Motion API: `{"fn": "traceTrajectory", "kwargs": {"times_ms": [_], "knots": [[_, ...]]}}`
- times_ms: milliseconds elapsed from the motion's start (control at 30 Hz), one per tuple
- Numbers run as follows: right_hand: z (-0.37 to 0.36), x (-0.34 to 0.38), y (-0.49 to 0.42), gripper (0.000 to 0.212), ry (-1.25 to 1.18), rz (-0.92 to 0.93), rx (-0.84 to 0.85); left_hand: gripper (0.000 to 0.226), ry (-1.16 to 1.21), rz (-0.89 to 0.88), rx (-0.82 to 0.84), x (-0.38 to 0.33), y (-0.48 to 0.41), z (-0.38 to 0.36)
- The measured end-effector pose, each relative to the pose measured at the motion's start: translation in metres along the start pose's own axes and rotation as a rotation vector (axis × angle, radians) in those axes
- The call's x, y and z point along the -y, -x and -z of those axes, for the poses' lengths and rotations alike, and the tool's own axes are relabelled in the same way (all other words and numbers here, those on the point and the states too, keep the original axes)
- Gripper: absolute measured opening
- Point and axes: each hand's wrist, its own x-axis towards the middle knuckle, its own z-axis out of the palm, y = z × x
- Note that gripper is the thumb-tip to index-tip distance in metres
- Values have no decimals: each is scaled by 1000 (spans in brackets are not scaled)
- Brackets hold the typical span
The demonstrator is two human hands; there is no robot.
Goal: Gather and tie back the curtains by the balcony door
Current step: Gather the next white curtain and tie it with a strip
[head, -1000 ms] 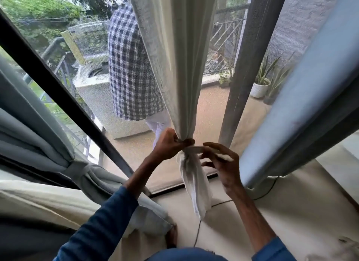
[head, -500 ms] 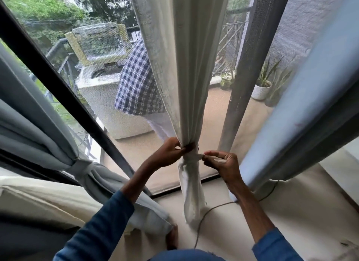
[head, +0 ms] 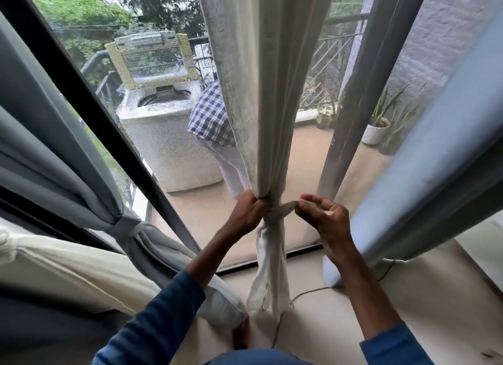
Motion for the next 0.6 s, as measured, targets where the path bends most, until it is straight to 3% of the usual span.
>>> {"fn": "traceTrajectory", "kwargs": {"times_ms": [200,267,333,467,600], "knots": [[-13,8,1,23,13,167,-7,15,-36,187,-71,-21,6,-2],[-19,5,1,21,104,272,-60,30,-118,248,-38,-19,1,2],[-25,1,0,20,210,379,-96,40,-48,358,42,-21,-2,4],[-32,-10,-2,28,446,649,-79,28,128,438,53,-27,-1,1],[-36,-13,5,24,647,761,-39,28,145,425,-23,-25,1,-3]]}}
